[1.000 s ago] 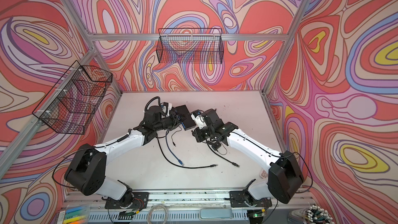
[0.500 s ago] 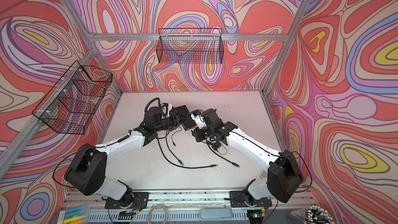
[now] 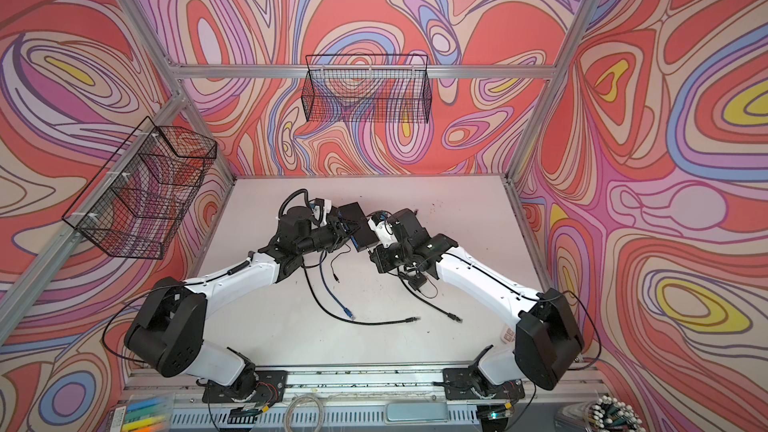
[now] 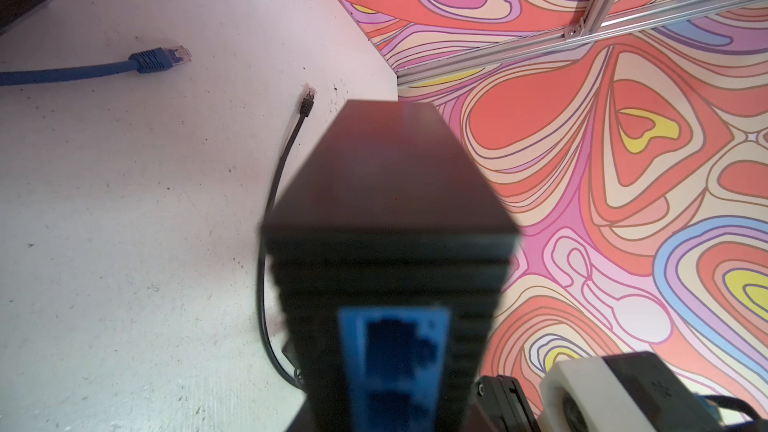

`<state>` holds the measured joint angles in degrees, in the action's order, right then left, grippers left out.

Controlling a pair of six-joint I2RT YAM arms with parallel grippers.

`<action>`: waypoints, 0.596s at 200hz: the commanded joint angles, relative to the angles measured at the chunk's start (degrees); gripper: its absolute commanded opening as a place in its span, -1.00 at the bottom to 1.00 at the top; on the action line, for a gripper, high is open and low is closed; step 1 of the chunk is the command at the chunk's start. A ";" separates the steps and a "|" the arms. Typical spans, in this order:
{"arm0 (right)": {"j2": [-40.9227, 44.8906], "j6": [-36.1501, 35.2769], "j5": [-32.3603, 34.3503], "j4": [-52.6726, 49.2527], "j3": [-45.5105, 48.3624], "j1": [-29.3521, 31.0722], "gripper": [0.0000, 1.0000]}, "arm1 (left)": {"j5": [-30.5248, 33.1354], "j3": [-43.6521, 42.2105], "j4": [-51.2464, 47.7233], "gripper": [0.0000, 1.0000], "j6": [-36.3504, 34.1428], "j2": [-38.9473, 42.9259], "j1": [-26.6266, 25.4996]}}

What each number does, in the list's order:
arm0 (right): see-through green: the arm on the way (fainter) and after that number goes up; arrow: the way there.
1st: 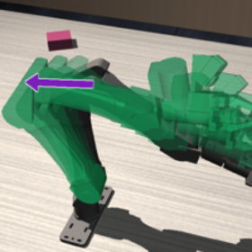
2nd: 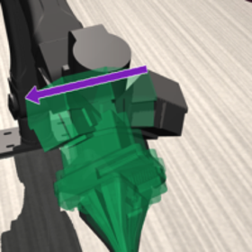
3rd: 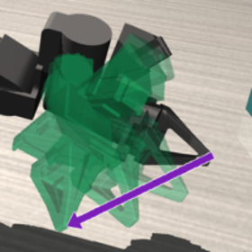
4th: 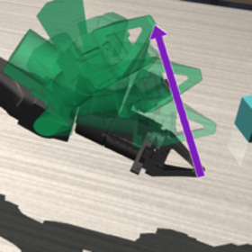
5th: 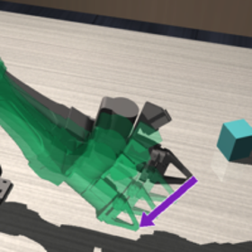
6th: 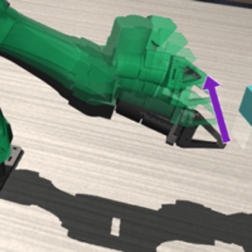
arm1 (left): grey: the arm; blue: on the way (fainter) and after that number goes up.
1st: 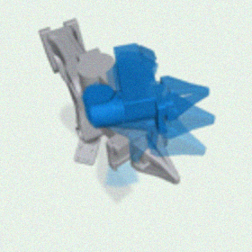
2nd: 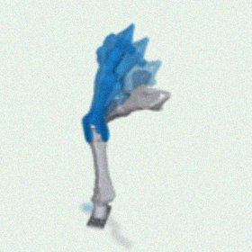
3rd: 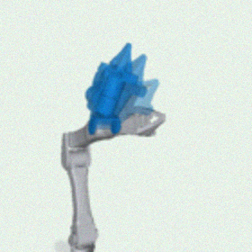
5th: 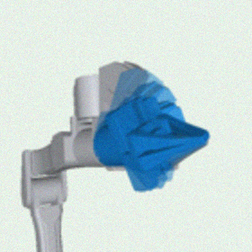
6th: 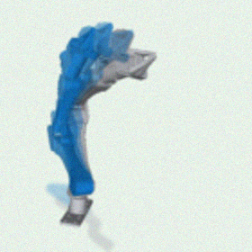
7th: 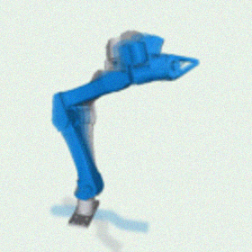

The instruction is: Insert the plug into the switch port

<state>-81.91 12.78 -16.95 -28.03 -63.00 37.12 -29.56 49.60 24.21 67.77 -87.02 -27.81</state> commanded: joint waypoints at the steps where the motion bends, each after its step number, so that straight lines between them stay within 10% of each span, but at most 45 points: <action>1: 1.18 0.23 1.35 1.43 -2.12 0.14 -1.00 | -1.12 -1.04 2.36 -0.73 0.30 -0.03 -0.67; 119: 0.28 0.87 -0.05 2.54 -2.82 0.14 -1.00 | -1.26 -1.79 4.62 -0.73 0.68 -0.89 -0.66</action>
<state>-81.76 13.21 -16.45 -28.67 -63.11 37.21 -29.32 48.47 25.41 67.81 -87.11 -27.81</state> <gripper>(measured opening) 0.050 0.269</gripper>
